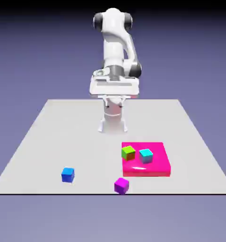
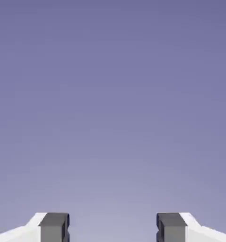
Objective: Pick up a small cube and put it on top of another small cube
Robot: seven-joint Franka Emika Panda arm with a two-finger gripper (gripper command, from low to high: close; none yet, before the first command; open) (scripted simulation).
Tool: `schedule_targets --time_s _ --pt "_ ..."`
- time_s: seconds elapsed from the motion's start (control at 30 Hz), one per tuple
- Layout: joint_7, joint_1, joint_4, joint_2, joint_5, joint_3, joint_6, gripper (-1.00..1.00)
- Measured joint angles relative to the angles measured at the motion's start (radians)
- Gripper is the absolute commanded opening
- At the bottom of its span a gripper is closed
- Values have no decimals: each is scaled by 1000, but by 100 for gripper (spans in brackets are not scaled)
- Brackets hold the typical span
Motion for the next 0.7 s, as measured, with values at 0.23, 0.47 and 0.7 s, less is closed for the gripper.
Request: schedule_targets --time_s 0.23,0.47,0.7 --pt "241 -110 140 254 -84 119 -113 0" --pt "482 -221 281 507 -168 237 -227 0" --pt "723 -331 421 761 -253 356 -340 0"
